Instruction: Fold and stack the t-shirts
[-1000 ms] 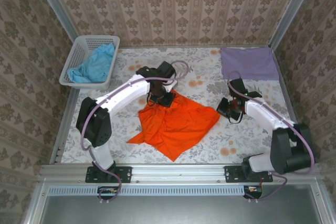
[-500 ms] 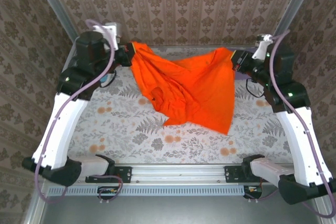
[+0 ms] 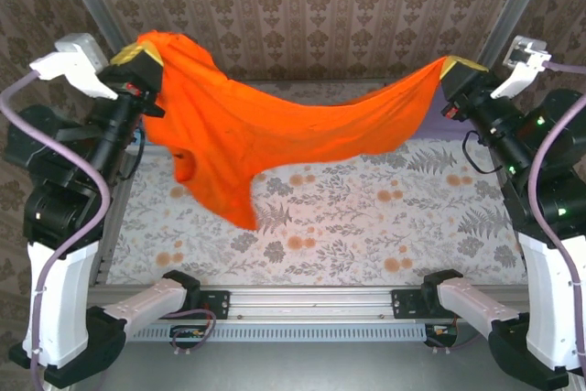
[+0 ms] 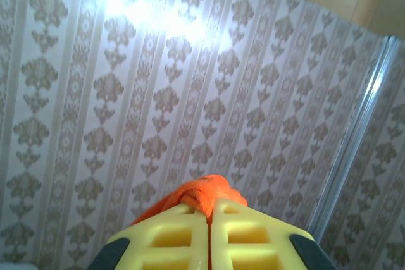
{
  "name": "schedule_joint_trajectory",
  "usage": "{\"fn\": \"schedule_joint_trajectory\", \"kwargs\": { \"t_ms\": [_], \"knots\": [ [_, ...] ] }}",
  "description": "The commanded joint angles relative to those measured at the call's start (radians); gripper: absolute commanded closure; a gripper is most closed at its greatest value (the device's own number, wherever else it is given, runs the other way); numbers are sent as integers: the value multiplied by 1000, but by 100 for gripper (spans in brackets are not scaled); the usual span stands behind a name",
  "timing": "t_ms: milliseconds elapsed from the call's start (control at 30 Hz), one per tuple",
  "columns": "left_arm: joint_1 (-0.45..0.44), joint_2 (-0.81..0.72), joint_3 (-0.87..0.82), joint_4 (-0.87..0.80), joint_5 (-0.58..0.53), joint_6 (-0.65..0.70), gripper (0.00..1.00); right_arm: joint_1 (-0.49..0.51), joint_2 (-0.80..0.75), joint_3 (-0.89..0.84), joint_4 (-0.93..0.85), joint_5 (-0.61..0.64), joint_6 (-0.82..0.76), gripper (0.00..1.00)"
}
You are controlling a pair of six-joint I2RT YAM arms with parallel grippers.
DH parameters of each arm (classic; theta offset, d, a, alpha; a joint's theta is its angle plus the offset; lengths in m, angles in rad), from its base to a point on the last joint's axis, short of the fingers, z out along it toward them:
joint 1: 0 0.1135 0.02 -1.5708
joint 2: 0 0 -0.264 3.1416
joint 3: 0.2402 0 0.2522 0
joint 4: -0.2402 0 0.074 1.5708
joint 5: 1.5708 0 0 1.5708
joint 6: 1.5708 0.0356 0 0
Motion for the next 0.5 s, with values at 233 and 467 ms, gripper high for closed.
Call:
{"fn": "schedule_joint_trajectory", "kwargs": {
  "t_ms": [233,467],
  "knots": [
    [80,220,80,-59,-47,-92,93,2,175,66,-91,125,20,100],
    [215,745,266,-180,160,-269,81,-23,585,118,-229,284,-44,100]
  ]
}}
